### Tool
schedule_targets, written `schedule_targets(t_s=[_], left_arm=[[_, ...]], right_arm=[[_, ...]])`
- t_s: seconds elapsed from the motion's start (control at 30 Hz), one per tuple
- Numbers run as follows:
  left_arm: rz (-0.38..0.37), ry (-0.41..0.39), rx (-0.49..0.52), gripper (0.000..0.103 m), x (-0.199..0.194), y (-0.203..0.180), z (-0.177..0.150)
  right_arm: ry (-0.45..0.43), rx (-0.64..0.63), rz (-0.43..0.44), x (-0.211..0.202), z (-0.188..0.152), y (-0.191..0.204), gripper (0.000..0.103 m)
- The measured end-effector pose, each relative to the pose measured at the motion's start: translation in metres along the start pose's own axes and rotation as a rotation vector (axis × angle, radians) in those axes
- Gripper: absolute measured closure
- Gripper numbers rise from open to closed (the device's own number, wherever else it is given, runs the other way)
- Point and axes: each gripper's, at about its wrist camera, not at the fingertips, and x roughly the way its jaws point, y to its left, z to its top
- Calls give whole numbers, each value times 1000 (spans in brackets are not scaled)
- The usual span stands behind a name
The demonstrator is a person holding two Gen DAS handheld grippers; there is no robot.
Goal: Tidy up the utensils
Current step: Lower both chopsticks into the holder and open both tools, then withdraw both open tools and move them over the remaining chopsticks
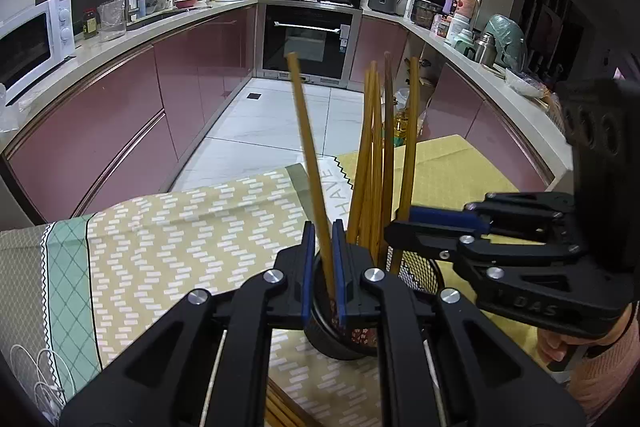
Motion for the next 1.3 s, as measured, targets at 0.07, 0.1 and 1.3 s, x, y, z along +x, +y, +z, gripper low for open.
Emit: schedule_targets(t_s=[0.07,0.1,1.3], left_arm=[[16,-10,-6,87,-1,1,-5],[23,-17,-8,83,-2,1,-6],[323,-212,-93,5,-113,4,-90]], right_arm=[[-16,-13,-11,-4,-2,2,85],[-23,-16,-11,-6,-2,3,82],[-168,-95,-70,-50,-61,46,19]])
